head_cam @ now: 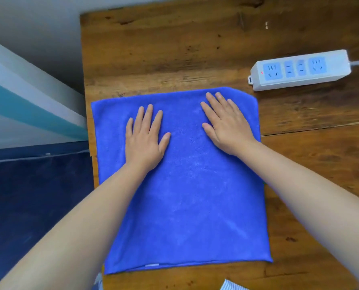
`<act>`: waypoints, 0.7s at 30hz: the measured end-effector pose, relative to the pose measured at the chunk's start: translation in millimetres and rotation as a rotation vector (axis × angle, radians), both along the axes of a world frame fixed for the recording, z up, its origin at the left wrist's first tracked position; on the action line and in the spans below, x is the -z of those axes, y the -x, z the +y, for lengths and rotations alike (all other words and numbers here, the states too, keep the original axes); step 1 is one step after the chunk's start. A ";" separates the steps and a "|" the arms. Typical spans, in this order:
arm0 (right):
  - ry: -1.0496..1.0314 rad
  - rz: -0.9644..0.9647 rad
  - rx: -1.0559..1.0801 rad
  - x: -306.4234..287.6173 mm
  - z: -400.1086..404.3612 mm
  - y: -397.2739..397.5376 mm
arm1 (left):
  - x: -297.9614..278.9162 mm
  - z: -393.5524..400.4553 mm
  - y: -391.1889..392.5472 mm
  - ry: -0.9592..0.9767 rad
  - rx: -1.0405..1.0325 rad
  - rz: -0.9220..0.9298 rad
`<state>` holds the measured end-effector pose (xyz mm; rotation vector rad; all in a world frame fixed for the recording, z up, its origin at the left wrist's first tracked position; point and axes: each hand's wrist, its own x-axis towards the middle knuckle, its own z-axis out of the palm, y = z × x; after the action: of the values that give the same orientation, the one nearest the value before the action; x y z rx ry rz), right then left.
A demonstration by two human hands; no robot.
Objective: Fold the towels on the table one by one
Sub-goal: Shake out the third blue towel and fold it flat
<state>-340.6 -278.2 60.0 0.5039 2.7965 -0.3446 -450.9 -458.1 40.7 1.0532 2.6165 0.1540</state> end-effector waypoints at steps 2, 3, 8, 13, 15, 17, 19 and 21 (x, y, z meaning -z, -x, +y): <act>0.038 0.057 0.095 -4.6 7.3 4.9 | 1.7 -1.2 -1.3 -0.006 0.010 0.009; 0.054 0.069 0.140 -8.0 14.0 11.0 | 1.0 0.2 -0.7 -0.017 0.008 0.008; 0.003 -0.071 0.052 -34.6 51.7 45.1 | -6.4 9.2 17.0 -0.120 -0.115 0.014; 0.228 -0.359 -0.110 -56.0 70.1 53.8 | -11.5 7.6 55.5 -0.095 -0.173 0.059; 0.372 -0.373 -0.027 -66.5 79.9 52.1 | -13.4 3.1 65.6 -0.058 -0.159 0.101; 0.501 -0.358 0.087 -75.7 88.7 50.1 | -15.8 0.2 73.4 -0.022 -0.144 0.145; 0.530 -0.331 0.147 -80.8 94.3 47.8 | -20.2 -0.6 79.0 0.004 -0.129 0.159; 0.518 -0.330 0.207 -79.2 100.3 45.4 | -23.3 -0.5 84.5 0.051 -0.110 0.155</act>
<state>-386.0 -177.9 139.2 0.6502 2.2241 -0.9068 -535.4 -458.7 64.0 0.9391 2.8025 0.0315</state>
